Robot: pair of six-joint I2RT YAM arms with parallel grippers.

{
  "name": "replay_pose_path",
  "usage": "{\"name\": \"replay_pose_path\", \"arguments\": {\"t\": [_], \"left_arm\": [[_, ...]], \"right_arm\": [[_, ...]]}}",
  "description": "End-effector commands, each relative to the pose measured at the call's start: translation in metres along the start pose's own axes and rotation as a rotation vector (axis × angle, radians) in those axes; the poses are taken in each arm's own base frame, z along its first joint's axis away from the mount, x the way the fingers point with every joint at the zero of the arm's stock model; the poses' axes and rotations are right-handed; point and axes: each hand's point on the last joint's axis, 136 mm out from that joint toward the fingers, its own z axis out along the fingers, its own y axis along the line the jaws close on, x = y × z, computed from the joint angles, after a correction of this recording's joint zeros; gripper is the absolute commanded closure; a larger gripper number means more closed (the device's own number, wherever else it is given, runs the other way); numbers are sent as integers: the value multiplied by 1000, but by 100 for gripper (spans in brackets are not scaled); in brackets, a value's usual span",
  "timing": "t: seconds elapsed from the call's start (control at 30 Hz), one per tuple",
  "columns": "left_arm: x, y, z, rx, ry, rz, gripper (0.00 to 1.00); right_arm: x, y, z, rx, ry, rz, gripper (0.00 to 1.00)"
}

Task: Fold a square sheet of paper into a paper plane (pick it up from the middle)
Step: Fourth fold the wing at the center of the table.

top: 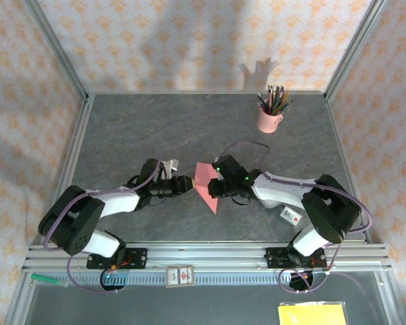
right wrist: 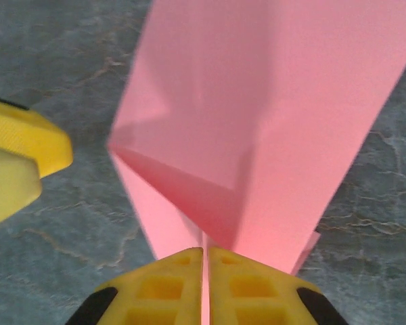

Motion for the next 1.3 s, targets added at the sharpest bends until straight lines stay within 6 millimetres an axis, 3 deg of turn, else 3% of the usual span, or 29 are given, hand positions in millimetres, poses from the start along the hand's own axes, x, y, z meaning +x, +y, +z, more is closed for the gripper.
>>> {"name": "replay_pose_path", "arguments": {"t": [0.0, 0.13, 0.47, 0.8, 1.07, 1.27], "left_arm": [[-5, -10, 8, 27, 15, 86, 55], [-2, 0, 17, 0, 53, 104, 54], [-1, -4, 33, 46, 95, 111, 54], [-1, -4, 44, 56, 124, 108, 62], [-3, -12, 42, 77, 108, 50, 63], [-7, -6, 39, 6, 92, 14, 63]], "right_arm": [[-4, -12, 8, 45, -25, 11, 92], [0, -19, 14, 68, -12, 5, 92], [5, -26, 22, 89, 9, -5, 94], [4, -29, 22, 108, 12, -11, 94], [-6, -26, 12, 97, -14, -18, 94], [-13, -13, -1, 31, -51, -15, 91]]}}
